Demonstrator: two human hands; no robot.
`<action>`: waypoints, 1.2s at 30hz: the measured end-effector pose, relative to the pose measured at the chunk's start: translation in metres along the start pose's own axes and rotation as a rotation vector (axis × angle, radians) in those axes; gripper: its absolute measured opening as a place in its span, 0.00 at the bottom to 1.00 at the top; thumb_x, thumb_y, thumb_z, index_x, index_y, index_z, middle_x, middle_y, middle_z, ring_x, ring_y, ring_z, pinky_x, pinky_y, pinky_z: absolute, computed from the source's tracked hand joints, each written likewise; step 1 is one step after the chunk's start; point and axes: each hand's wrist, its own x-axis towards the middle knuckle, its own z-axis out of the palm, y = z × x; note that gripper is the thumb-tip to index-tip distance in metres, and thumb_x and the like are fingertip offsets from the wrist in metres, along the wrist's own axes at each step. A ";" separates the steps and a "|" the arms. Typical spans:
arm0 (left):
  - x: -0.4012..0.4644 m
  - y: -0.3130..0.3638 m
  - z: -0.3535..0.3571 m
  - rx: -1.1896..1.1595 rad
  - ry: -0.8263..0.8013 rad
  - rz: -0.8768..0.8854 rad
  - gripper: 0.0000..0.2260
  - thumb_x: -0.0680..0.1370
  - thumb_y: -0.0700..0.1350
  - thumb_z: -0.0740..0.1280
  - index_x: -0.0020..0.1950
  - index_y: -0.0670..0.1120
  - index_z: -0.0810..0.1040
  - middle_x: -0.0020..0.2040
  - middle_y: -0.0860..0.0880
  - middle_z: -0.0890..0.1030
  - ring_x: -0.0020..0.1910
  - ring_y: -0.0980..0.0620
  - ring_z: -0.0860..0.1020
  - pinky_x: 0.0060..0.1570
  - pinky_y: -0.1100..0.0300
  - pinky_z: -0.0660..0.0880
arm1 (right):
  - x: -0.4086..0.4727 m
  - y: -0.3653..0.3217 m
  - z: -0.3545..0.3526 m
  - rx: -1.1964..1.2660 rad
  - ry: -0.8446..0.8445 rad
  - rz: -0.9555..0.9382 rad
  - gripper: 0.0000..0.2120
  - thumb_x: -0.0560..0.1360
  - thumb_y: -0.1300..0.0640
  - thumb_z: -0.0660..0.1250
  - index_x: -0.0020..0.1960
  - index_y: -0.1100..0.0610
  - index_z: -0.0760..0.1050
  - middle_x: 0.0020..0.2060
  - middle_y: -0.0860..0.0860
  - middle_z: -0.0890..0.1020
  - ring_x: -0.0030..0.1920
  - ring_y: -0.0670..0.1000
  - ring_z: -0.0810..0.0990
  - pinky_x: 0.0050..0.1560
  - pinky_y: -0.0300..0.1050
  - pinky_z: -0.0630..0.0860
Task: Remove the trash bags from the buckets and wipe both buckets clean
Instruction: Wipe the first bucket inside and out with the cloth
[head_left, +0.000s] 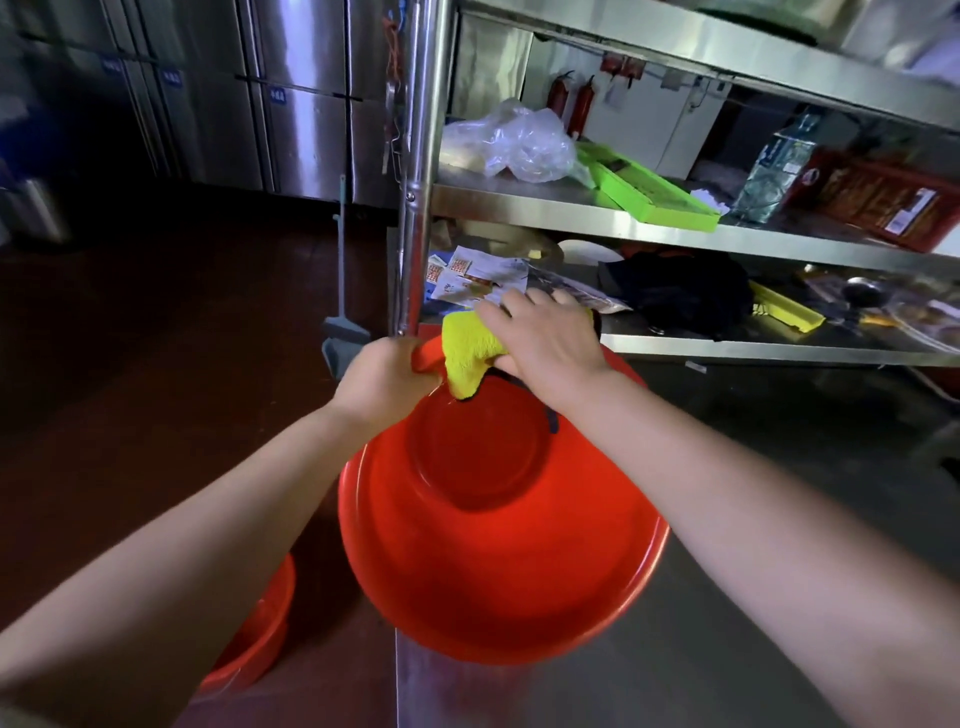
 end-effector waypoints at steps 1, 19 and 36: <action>-0.002 -0.003 0.001 -0.026 0.010 -0.011 0.04 0.71 0.44 0.70 0.44 0.46 0.79 0.32 0.50 0.76 0.34 0.48 0.75 0.31 0.60 0.67 | -0.001 0.000 0.002 0.002 0.010 0.019 0.27 0.70 0.48 0.71 0.65 0.54 0.67 0.55 0.55 0.76 0.55 0.58 0.75 0.48 0.51 0.68; -0.053 -0.072 -0.015 -0.375 0.179 -0.387 0.11 0.69 0.45 0.74 0.49 0.49 0.77 0.42 0.47 0.82 0.41 0.46 0.81 0.44 0.50 0.79 | -0.046 0.024 0.028 0.227 -0.086 0.471 0.23 0.74 0.47 0.68 0.60 0.58 0.65 0.53 0.57 0.77 0.52 0.60 0.77 0.38 0.48 0.66; -0.016 -0.057 -0.022 -0.468 0.069 -0.250 0.01 0.75 0.47 0.69 0.46 0.51 0.78 0.40 0.48 0.82 0.36 0.51 0.81 0.36 0.59 0.76 | -0.055 0.012 0.029 0.092 0.038 0.435 0.31 0.74 0.48 0.66 0.73 0.55 0.60 0.59 0.54 0.74 0.56 0.58 0.74 0.49 0.53 0.73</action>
